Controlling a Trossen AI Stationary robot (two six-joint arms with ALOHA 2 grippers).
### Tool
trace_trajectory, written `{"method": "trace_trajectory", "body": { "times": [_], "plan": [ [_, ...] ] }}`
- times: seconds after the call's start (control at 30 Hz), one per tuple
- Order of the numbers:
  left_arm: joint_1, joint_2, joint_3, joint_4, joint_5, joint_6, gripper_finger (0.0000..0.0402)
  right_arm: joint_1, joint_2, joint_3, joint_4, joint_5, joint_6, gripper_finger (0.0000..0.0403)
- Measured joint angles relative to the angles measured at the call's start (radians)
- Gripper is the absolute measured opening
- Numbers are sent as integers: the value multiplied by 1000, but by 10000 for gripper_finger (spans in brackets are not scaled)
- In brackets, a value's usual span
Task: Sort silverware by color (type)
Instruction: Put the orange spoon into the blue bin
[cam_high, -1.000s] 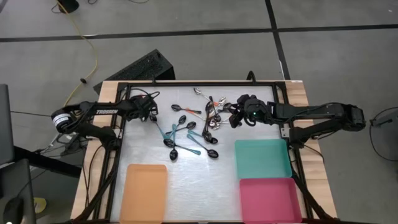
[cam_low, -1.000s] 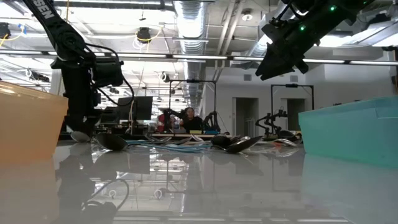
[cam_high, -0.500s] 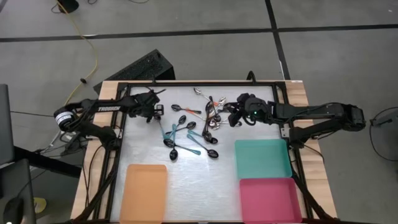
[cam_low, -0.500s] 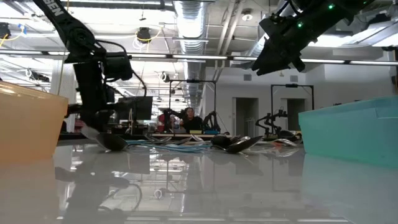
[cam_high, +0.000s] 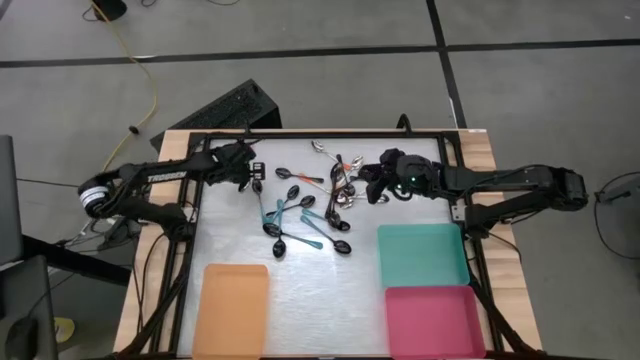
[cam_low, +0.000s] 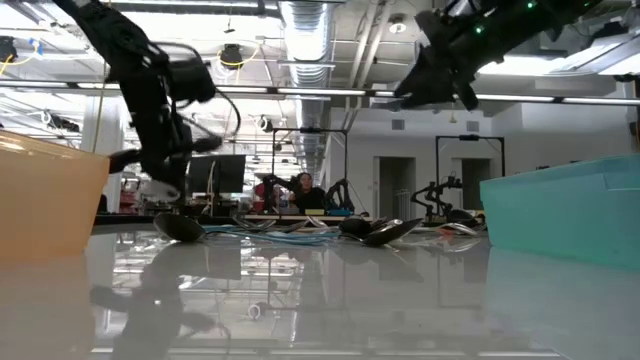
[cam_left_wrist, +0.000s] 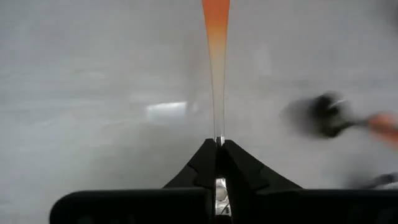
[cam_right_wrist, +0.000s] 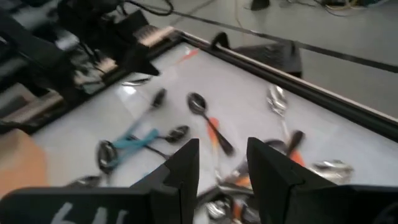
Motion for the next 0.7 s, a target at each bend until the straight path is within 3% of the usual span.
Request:
{"method": "trace_trajectory", "body": {
  "times": [0.13, 0.4, 0.57, 0.7],
  "plan": [
    [1, -125, 0, 74, 41, 10, 0, 0, 0, 0, 75, -12, 0, 143],
    [-42, -344, 1, 429, 228, 107, 0, 0, 0, 0, 258, -76, -3, 143],
    [-86, -373, 2, 617, 303, 119, 0, -4, 0, 0, 383, -114, -4, 146],
    [-152, -339, 2, 754, 356, 148, 0, -29, 0, 0, 467, -224, -2, 169]
  ]
}}
